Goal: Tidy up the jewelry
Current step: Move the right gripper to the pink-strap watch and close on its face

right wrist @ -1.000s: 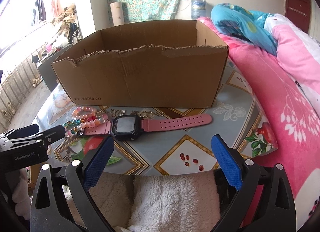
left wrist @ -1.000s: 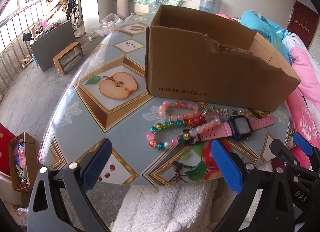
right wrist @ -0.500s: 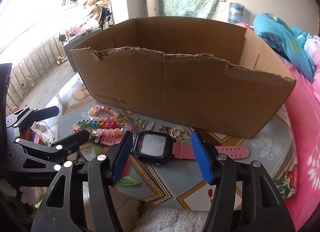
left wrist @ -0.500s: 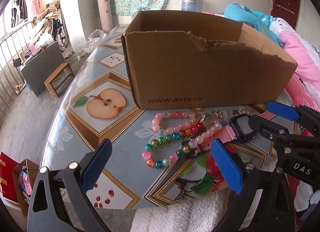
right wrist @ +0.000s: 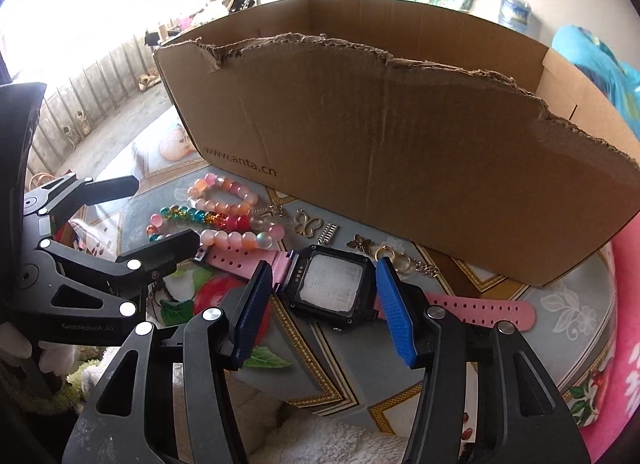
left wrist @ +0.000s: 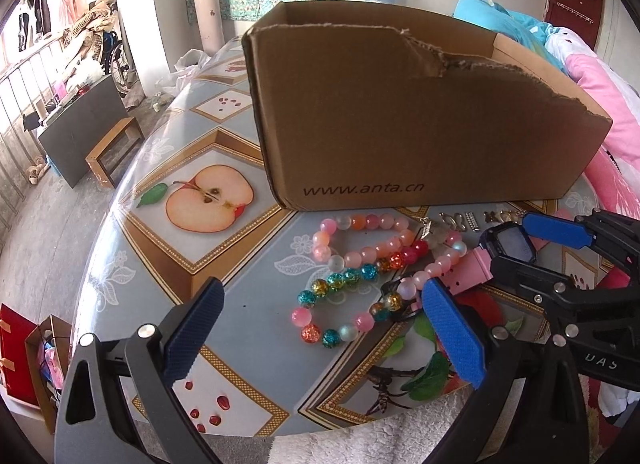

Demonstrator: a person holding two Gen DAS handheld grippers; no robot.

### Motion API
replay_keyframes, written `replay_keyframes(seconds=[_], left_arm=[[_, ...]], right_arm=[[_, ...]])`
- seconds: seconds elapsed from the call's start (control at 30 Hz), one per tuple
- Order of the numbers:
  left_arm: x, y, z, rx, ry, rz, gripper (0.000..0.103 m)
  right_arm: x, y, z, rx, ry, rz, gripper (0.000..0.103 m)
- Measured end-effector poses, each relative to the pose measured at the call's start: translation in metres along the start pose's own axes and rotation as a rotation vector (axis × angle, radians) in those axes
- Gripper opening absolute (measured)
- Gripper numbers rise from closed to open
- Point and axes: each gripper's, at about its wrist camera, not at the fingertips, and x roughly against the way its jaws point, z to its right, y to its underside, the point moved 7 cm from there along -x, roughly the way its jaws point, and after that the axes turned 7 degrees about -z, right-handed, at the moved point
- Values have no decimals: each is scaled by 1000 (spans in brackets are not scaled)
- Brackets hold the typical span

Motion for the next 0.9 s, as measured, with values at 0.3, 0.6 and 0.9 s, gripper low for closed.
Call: replay_keyframes(seconds=[0.3,0.6,0.9], left_arm=[[0,-1,-13,26,-5,7,97],[10,5,-14,10,33,23,97],[11,17,-1,-69,33,13,97]], right_arm=[[4,9,-7,27,27,-19,51],[8,16,-11,22,35,-36,51],[6,6,-8,55,39,-3,55]])
